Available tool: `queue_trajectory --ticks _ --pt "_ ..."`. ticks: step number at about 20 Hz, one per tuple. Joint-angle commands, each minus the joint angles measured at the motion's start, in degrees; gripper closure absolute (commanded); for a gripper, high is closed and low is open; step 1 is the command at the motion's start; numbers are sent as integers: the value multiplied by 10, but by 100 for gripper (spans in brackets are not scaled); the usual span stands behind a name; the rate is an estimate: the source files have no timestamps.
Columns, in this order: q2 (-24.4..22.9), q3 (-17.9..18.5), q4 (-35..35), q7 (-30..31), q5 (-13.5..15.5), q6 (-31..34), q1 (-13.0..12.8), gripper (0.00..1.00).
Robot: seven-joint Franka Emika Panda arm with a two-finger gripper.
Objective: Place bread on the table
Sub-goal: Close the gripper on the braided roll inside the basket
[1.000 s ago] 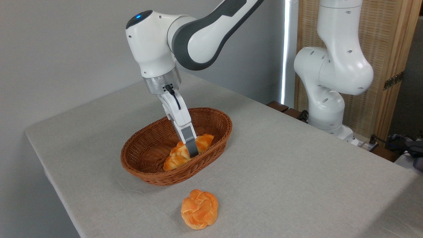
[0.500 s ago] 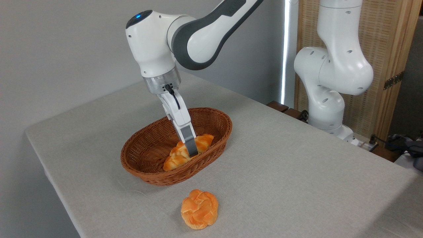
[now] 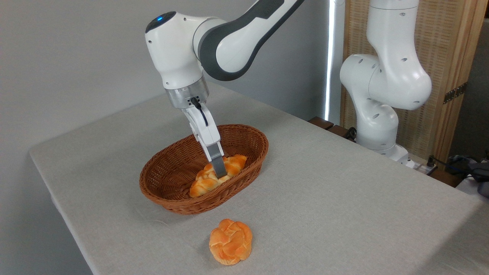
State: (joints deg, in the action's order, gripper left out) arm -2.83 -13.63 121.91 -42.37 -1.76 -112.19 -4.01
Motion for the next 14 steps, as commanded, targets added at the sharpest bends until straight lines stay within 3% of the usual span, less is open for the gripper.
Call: queue_trajectory --ticks 1,14 --pt "-4 3 5 -4 -5 -15 -3 54" --pt "-10 7 -2 -5 -5 -9 -2 69"
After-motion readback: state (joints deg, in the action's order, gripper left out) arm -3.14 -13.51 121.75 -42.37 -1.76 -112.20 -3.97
